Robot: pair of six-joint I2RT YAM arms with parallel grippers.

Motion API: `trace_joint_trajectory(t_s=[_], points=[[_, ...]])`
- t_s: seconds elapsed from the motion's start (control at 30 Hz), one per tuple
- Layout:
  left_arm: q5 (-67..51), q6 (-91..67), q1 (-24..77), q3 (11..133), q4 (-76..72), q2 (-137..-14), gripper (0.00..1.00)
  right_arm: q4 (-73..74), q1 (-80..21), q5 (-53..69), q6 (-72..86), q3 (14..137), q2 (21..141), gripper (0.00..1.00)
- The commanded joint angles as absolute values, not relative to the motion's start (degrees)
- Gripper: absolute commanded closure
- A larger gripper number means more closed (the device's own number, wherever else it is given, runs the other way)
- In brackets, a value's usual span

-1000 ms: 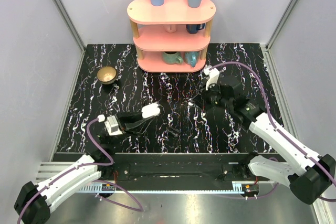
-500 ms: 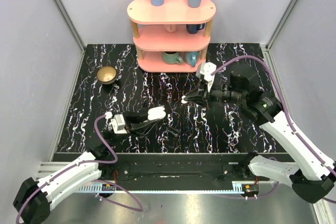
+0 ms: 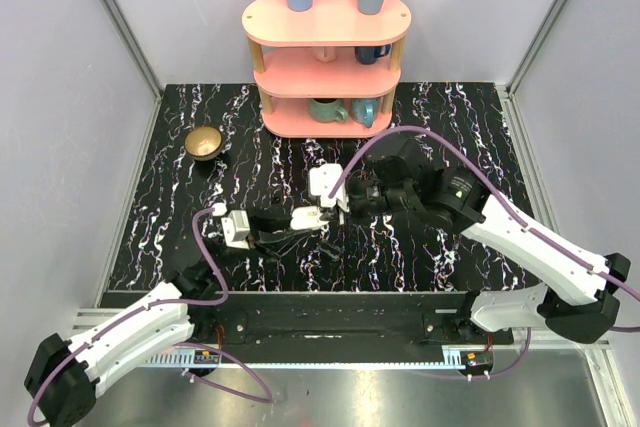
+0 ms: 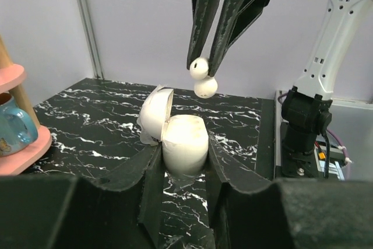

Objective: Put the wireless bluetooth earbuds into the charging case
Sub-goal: Insert the left earbud into the left side groove of the charging case.

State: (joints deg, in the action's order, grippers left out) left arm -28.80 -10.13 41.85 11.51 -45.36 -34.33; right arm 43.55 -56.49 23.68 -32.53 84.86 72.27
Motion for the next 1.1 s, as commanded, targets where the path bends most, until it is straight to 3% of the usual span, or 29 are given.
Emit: trace_joint_trajectory(t_s=[0.0, 1.07], points=[[-32.6, -8.8, 42.1, 14.9, -44.0, -35.5, 1.0, 46.1, -59.6, 19.3, -38.7, 88.4, 73.0, 1.0], [-37.3, -6.8, 42.0, 17.9, -38.2, -36.6, 1.0, 46.1, -66.6, 15.0, -46.1, 87.0, 78.2, 1.0]])
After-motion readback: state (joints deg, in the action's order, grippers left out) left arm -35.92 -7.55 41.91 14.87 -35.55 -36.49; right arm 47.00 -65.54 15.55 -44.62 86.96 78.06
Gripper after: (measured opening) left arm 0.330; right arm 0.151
